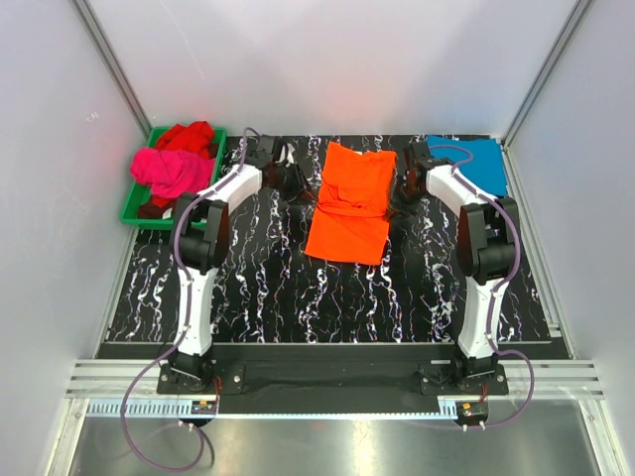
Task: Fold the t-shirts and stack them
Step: Fold the tshirt
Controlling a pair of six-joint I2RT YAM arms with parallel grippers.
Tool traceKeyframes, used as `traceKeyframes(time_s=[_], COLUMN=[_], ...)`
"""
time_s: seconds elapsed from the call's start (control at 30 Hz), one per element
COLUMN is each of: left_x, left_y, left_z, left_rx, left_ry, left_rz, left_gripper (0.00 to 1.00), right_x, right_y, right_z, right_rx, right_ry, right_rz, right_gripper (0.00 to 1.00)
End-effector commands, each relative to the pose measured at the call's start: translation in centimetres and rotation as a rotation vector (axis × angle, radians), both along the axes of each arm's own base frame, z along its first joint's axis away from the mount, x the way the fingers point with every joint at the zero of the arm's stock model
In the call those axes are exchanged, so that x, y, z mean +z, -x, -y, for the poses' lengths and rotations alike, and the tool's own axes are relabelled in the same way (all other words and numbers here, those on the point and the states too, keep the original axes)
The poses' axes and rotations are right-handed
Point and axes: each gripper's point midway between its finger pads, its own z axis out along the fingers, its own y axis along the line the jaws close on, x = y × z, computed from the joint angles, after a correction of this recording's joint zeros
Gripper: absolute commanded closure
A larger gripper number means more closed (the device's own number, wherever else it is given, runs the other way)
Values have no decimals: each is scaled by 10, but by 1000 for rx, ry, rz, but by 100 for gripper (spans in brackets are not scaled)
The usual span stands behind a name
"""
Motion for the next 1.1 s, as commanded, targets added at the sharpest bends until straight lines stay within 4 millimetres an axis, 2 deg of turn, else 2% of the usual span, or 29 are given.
traceKeyframes(time_s=[0.0, 0.07, 0.2, 0.43, 0.63, 0.7, 0.9, 1.07], left_x=[22, 18, 9, -6, 3, 9, 25, 19], left_y=[6, 10, 11, 4, -3, -2, 14, 23], left_z=[20, 27, 36, 45, 45, 44, 43, 47], left_rx=[-72, -89, -101, -102, -101, -109, -141, -168], left_ry=[41, 34, 16, 11, 5, 2, -23, -70], left_rz=[70, 63, 45, 22, 55, 79, 160, 170], left_gripper=[73, 76, 82, 82, 82, 80, 78, 77], right_x=[28, 29, 16, 8, 10, 5, 5, 2], right_y=[-2, -1, 0, -11, -31, -33, -38, -36], right_z=[-6, -13, -18, -17, -19, -20, -19, -15], right_rx=[2, 21, 26, 27, 23, 24, 4, -1], right_ry=[-30, -51, -61, -41, -32, -32, -28, -2], right_rz=[88, 97, 65, 62, 86, 71, 80, 68], right_gripper=[83, 88, 89, 89, 89, 89, 89, 89])
